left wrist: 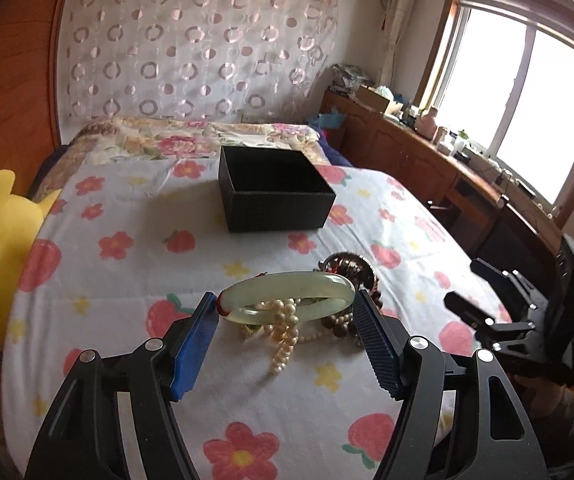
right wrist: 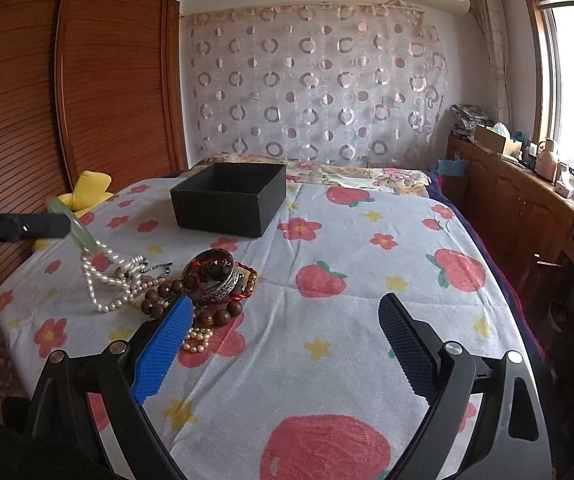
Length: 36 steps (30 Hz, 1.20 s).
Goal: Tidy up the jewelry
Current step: 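Grasp the pearl necklace with the right gripper while the left gripper holds the bangle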
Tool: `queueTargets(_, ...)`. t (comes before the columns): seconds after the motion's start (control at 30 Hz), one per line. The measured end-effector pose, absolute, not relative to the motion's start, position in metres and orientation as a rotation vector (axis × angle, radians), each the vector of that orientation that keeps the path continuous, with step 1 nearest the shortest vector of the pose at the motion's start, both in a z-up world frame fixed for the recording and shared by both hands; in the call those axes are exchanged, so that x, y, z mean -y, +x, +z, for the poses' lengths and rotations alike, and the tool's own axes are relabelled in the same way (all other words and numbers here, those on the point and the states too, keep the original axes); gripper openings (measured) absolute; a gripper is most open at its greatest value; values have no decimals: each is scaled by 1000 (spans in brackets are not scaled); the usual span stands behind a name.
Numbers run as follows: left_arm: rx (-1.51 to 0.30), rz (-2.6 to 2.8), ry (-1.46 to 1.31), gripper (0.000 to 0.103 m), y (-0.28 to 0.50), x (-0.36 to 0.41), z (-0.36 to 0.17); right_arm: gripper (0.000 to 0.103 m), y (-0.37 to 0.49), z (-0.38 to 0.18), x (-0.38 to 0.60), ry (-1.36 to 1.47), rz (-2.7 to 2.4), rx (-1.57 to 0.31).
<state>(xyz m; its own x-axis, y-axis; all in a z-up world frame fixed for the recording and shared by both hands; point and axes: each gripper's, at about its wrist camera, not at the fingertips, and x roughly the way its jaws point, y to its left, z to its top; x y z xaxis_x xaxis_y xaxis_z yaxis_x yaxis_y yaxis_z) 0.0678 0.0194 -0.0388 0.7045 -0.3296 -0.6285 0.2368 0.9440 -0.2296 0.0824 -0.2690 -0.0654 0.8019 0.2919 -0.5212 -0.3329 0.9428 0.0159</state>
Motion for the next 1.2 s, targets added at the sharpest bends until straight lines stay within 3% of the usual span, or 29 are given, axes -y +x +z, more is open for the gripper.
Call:
queueTargets(0.47, -672, -318, -167, 66, 67, -41, -12, 94, 89, -55, 243, -91, 464, -558)
queueTargets(0.83, -757, -271, -147, 66, 62, -66, -47, 61, 118, -65, 147, -248, 769, -675)
queueTargets(1.0, -771, -247, -174, 66, 56, -86, -60, 38, 134, -76, 113, -294, 806, -733)
queueTargets(1.2, -769, -241, -201, 66, 50, -100, -68, 27, 143, -91, 94, -329, 797, -816)
